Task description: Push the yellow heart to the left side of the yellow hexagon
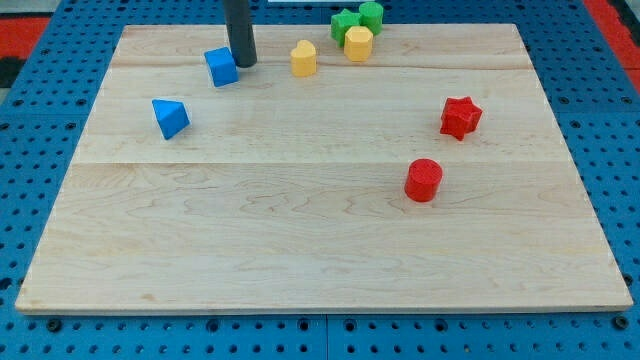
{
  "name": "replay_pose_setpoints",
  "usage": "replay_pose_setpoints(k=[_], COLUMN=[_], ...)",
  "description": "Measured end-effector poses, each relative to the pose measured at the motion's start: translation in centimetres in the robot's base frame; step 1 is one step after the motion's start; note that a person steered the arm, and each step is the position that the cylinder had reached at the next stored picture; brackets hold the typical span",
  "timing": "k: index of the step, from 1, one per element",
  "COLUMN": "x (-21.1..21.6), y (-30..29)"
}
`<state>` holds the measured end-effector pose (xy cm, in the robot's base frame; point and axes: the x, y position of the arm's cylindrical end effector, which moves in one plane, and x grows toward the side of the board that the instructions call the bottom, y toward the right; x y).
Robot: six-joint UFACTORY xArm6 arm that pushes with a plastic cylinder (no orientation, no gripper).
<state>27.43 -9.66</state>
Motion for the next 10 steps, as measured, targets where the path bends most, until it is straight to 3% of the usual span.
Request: replay_pose_setpoints(k=[2, 4, 6, 8, 10], x=[3.2, -0.7, -2.7, -2.9, -6.0], y=[4.8, 7.4, 7.3, 1.1, 0.3])
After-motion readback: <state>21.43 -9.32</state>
